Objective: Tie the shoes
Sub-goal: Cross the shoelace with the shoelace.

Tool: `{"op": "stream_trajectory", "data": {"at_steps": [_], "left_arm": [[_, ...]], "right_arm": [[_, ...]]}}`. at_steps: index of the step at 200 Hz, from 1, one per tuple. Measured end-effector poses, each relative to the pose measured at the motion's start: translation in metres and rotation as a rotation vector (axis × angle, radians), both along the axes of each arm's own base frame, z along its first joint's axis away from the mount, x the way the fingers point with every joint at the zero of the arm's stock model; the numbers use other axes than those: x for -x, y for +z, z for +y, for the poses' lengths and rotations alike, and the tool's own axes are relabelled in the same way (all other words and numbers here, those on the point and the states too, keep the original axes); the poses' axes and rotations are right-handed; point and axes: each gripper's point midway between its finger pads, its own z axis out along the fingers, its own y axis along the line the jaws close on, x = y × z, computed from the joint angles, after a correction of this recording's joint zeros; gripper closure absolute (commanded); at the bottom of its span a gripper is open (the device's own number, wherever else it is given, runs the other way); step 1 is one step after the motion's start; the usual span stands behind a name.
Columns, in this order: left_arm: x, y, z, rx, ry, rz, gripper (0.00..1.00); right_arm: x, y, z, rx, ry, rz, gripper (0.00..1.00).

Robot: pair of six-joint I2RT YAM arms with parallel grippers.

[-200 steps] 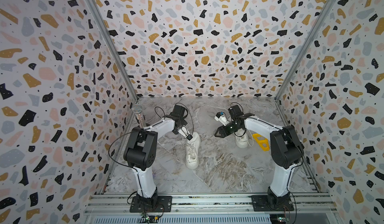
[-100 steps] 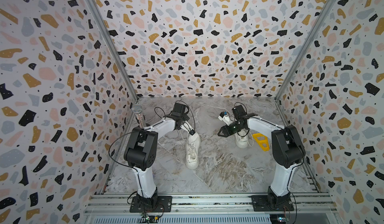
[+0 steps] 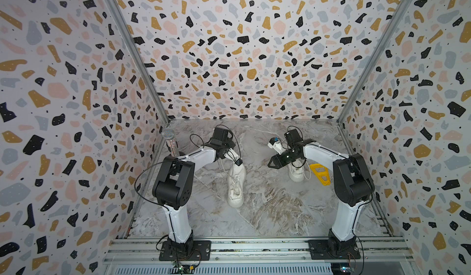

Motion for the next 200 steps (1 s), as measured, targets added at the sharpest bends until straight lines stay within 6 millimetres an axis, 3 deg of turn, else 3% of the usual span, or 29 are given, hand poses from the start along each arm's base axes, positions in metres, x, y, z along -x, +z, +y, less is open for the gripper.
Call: {"op": "stream_trajectory", "data": {"at_steps": [38,54,63,82,104,124,141,166,200], "left_arm": [[-0.004,0.001,0.009,0.161,0.252,0.131,0.63],[0.001,0.012,0.018,0.268,0.392,0.192,0.54],[0.008,0.018,0.025,0.334,0.477,0.234,0.43],[0.025,0.043,0.039,0.493,0.644,0.308,0.31],[0.057,0.071,0.044,0.712,0.83,0.465,0.28],[0.088,0.075,0.033,0.827,0.955,0.669,0.28],[0.109,0.062,0.022,0.85,1.086,0.87,0.32],[0.122,0.041,0.006,0.83,1.248,1.118,0.31],[0.138,0.017,-0.004,0.76,1.403,1.314,0.31]], "right_arm": [[0.0,-0.001,-0.002,0.004,0.003,-0.003,0.45],[-0.001,-0.001,-0.003,0.004,0.0,-0.002,0.44],[-0.001,-0.001,-0.004,0.004,-0.003,-0.002,0.44],[-0.002,0.0,-0.005,0.003,-0.005,-0.001,0.44],[-0.002,-0.001,-0.006,0.004,-0.007,0.002,0.44],[-0.002,-0.001,-0.006,0.004,-0.008,0.003,0.44],[-0.002,-0.001,-0.006,0.003,-0.008,0.003,0.44],[-0.001,0.0,-0.006,0.0,-0.006,0.007,0.44],[-0.001,0.0,-0.005,-0.003,-0.004,0.009,0.44]]}}
